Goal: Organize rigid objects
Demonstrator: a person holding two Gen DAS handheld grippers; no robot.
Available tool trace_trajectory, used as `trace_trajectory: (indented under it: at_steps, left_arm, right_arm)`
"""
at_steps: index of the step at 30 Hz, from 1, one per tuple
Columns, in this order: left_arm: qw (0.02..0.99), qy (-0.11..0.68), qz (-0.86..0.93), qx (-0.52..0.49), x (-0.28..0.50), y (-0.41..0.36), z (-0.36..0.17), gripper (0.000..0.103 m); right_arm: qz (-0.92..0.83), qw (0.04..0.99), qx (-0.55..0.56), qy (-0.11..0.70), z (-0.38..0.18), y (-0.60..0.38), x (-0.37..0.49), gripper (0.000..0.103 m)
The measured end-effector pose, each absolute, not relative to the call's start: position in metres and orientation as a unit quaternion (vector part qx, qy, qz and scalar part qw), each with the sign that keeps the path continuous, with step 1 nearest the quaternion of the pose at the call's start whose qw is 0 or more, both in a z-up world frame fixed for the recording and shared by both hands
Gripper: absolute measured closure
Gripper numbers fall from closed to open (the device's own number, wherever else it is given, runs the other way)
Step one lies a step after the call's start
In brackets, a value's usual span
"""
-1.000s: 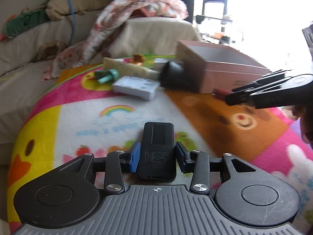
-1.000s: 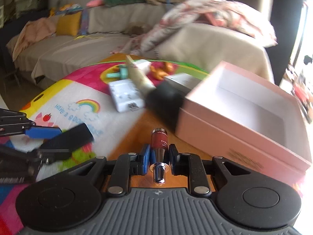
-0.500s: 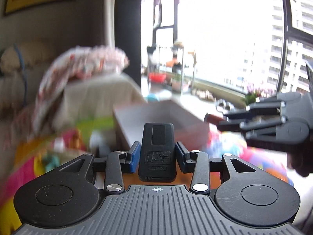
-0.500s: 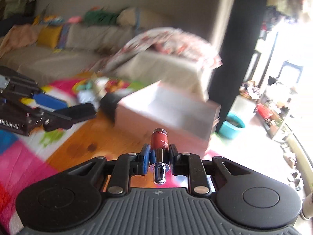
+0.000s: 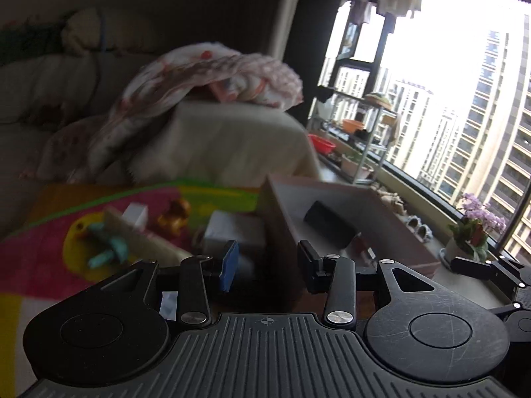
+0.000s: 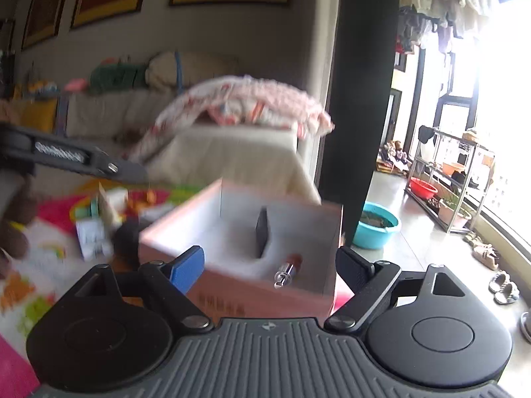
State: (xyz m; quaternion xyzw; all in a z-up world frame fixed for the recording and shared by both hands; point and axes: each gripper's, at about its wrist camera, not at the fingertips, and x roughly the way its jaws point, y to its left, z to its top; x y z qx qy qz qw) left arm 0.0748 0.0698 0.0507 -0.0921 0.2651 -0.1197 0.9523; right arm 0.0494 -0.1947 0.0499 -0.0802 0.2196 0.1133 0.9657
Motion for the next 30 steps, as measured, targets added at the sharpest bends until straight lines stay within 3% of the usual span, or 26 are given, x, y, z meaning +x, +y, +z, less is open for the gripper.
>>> trace_trajectory:
  at_steps: [5,16,30]
  left_arm:
    - [0.950,0.298,-0.042,-0.080,0.054,0.109,0.025,0.059]
    - [0.944,0.285,0.019,-0.164,0.071,0.150,0.040,0.059]
    - [0.935,0.328,0.022,-0.133,0.114,0.131,0.037,0.059]
  right_arm:
    - [0.153,0.942,-0.007,0.299,0.023,-0.177,0.051,0.016]
    - [0.171,0.943,-0.073,0.275,0.013,-0.136,0.043,0.016]
    - [0.163,0.939,-0.051,0.297,0.008,-0.143,0.050,0.016]
